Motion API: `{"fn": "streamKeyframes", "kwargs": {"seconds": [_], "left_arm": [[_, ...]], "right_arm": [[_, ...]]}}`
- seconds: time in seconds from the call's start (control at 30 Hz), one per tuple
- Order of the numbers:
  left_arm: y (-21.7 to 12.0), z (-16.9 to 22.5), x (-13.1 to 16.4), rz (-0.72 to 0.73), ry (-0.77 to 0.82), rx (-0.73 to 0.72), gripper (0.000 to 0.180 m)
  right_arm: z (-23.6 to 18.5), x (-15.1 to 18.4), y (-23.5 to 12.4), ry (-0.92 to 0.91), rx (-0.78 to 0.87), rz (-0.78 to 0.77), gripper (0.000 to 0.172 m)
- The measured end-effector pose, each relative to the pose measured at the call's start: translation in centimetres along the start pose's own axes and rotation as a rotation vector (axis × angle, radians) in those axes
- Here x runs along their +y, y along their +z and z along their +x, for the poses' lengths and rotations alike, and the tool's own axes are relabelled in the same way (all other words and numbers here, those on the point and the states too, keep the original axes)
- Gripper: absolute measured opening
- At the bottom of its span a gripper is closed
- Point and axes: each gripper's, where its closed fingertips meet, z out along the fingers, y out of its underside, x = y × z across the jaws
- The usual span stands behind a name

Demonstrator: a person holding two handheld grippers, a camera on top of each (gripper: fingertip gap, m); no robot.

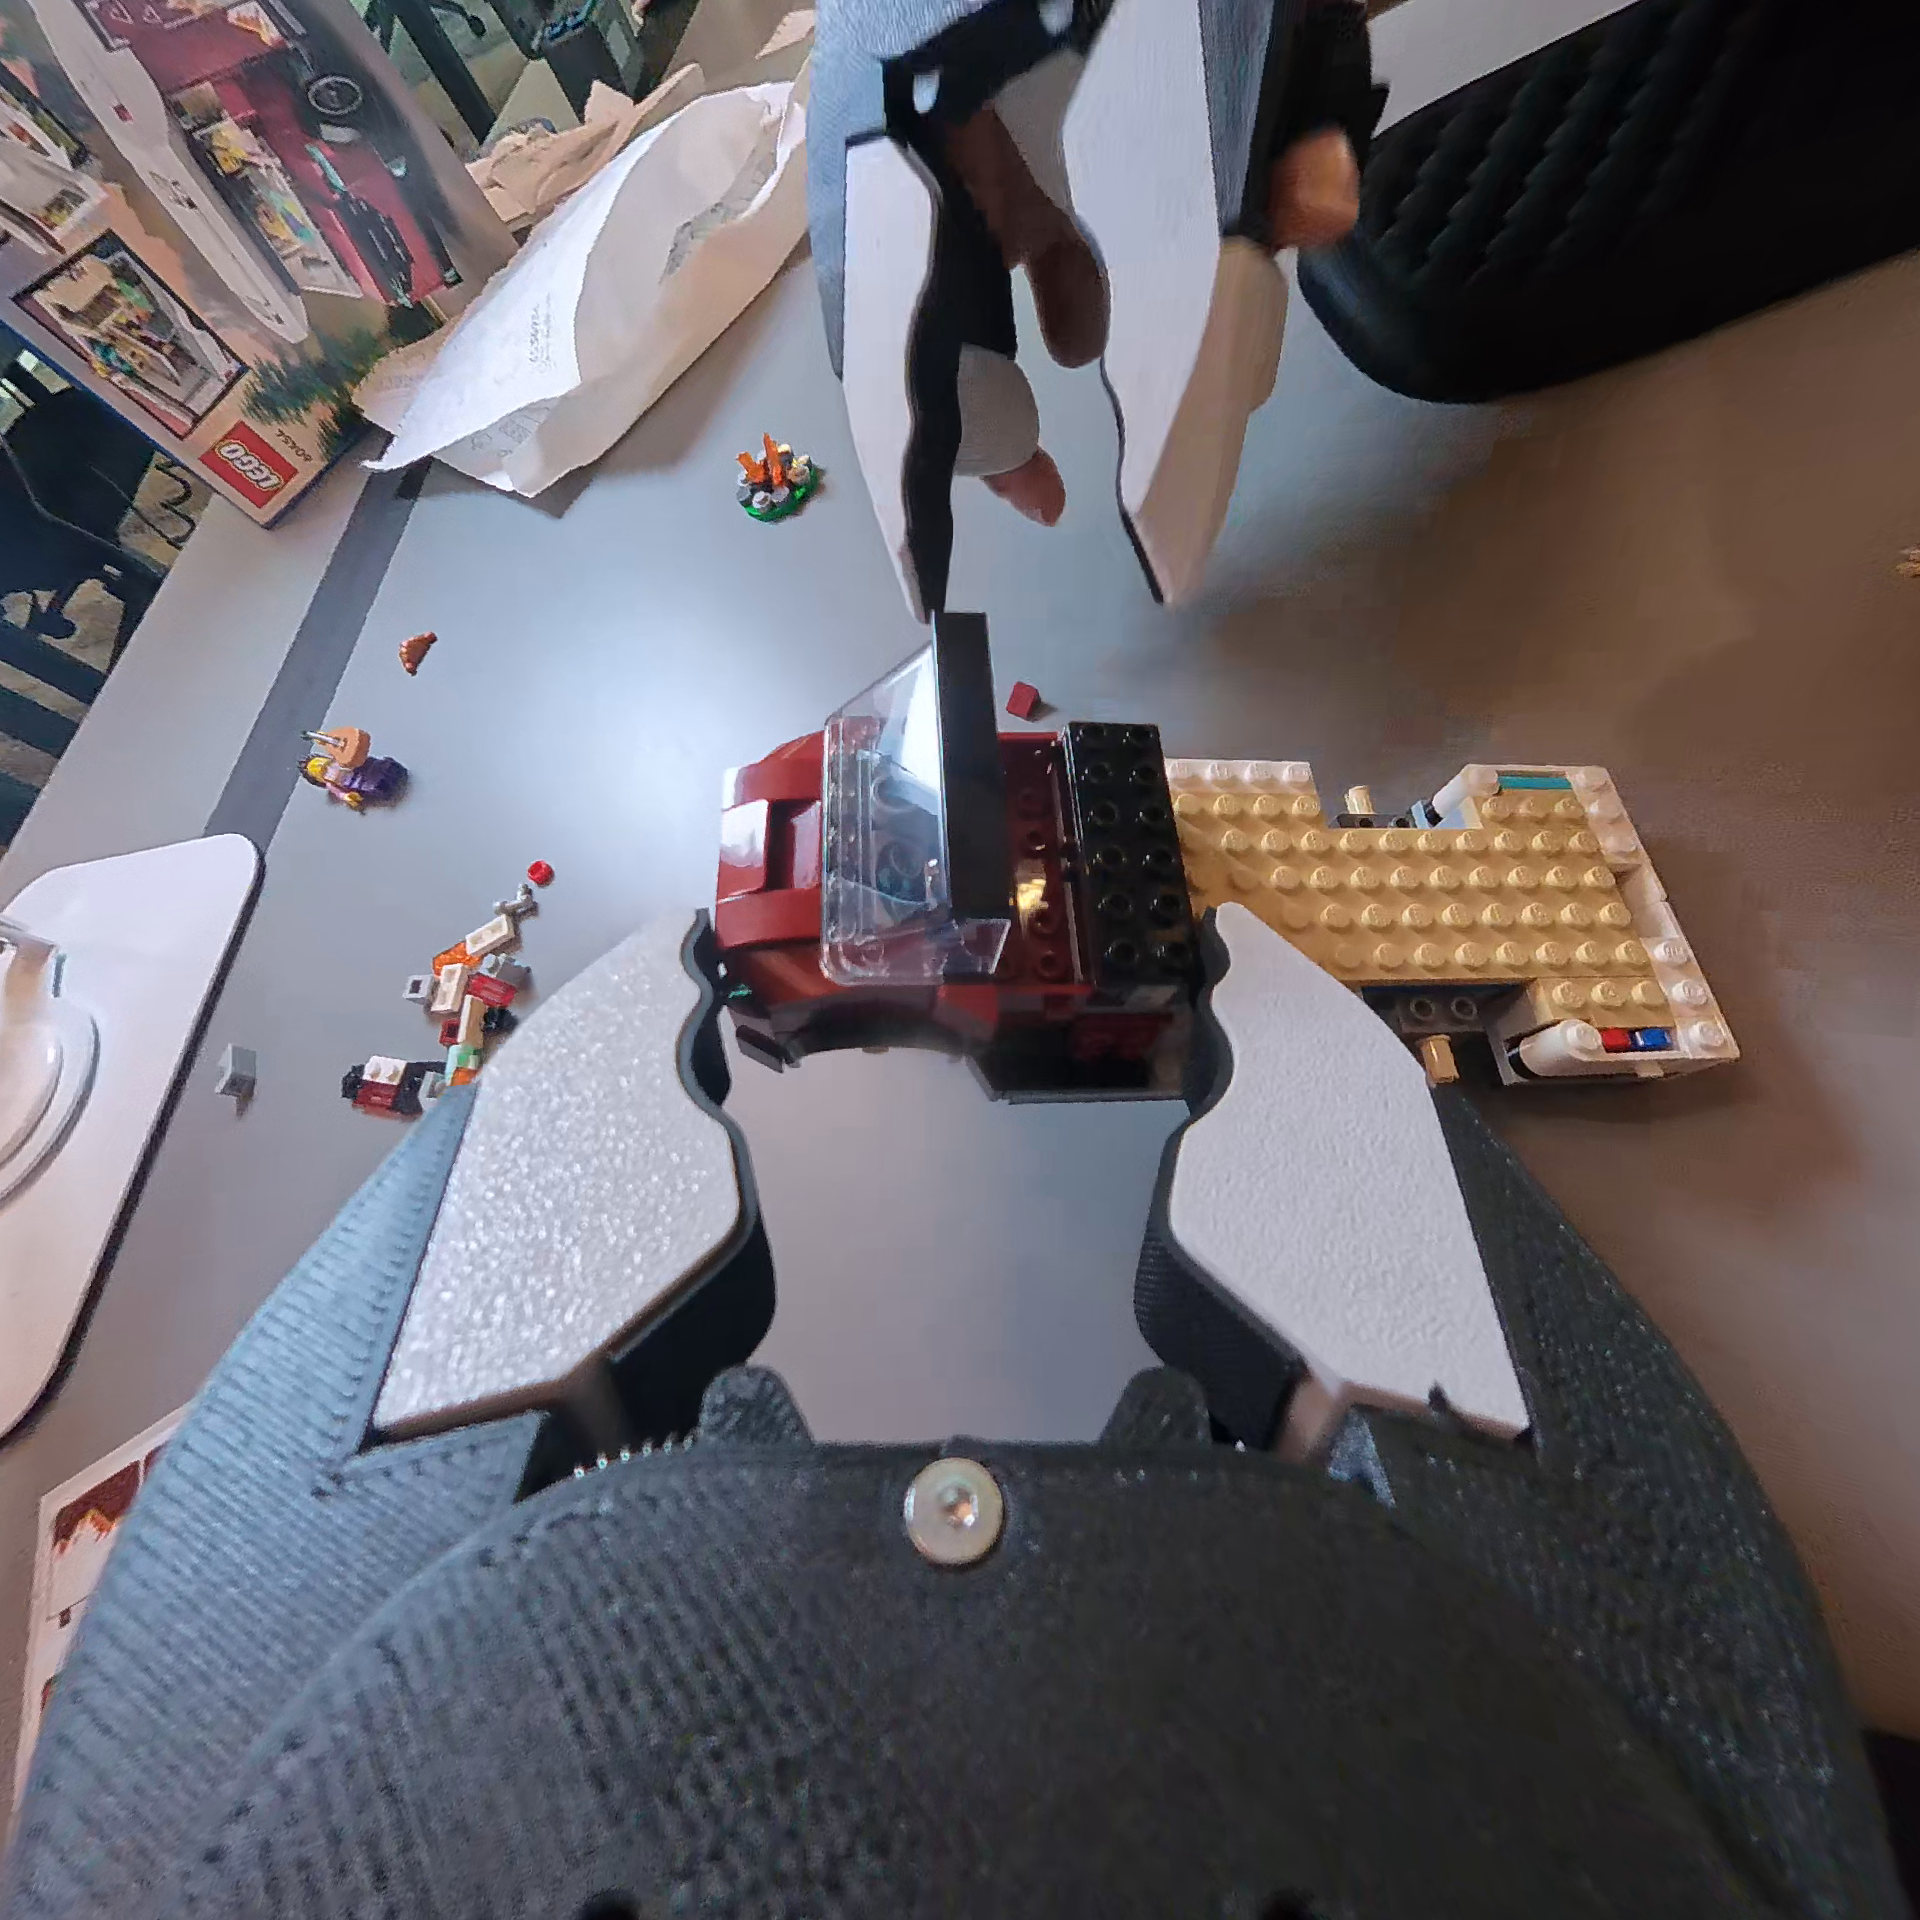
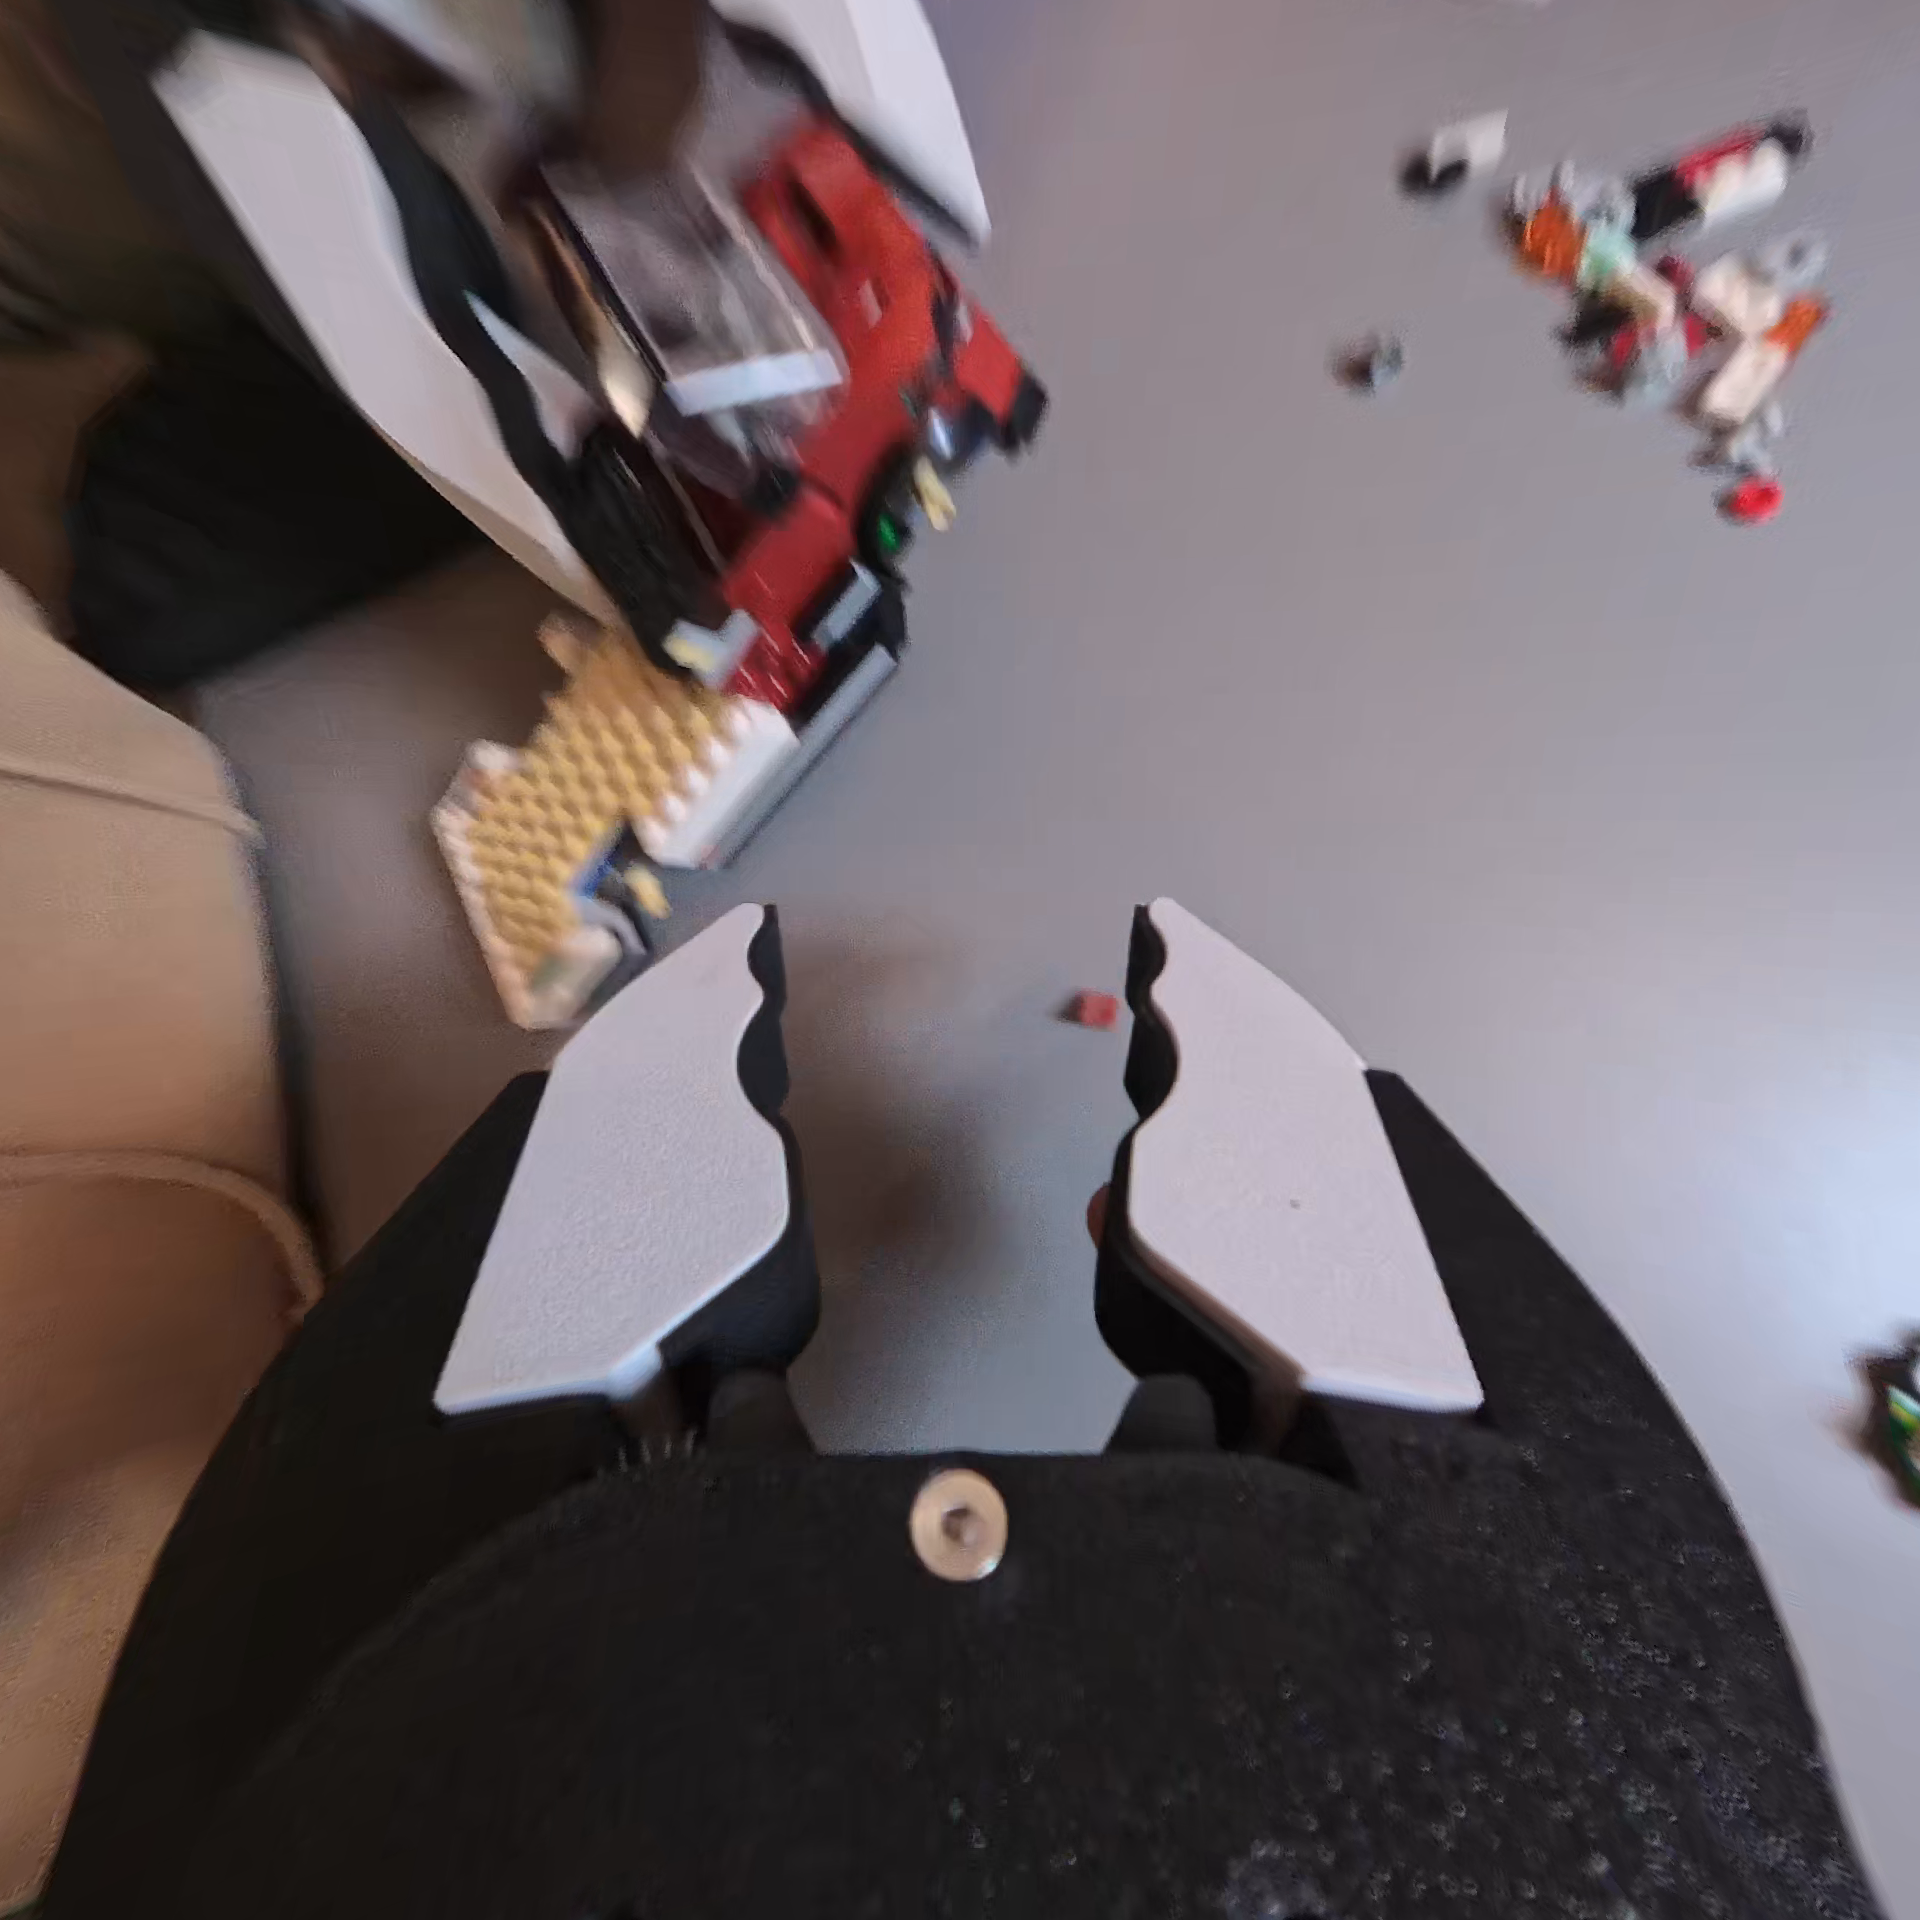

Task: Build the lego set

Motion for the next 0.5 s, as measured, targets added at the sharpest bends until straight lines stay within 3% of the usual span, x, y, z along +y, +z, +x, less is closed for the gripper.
{"fn": "streamKeyframes", "kwargs": {"seconds": [0.1, 0.23, 0.3, 0.43, 0.5], "left_arm": [[-0.4, 0.2, -0.6, -0.001, 0.046, -0.03, 0.087], [-1.2, 0.6, -1.9, -0.004, 0.15, -0.096, 0.087], [-1.8, 0.9, -2.6, -0.005, 0.213, -0.139, 0.087], [-2.8, 1.0, -3.1, -0.009, 0.305, -0.236, 0.093], [-3.7, 1.4, -3.7, 0.051, 0.2, -0.207, 0.101]], "right_arm": [[-3.2, -3.4, 0.0, 0.119, -0.214, 0.202, 0.06], [-5.9, -3.3, 3.4, 0.208, -0.426, 0.192, 0.061], [-6.8, -4.2, 3.5, 0.283, -0.543, 0.251, 0.05], [-7.3, -4.8, 3.5, 0.248, -0.575, 0.307, 0.049], [-7.7, -4.9, 3.2, 0.192, -0.569, 0.329, 0.049]]}}
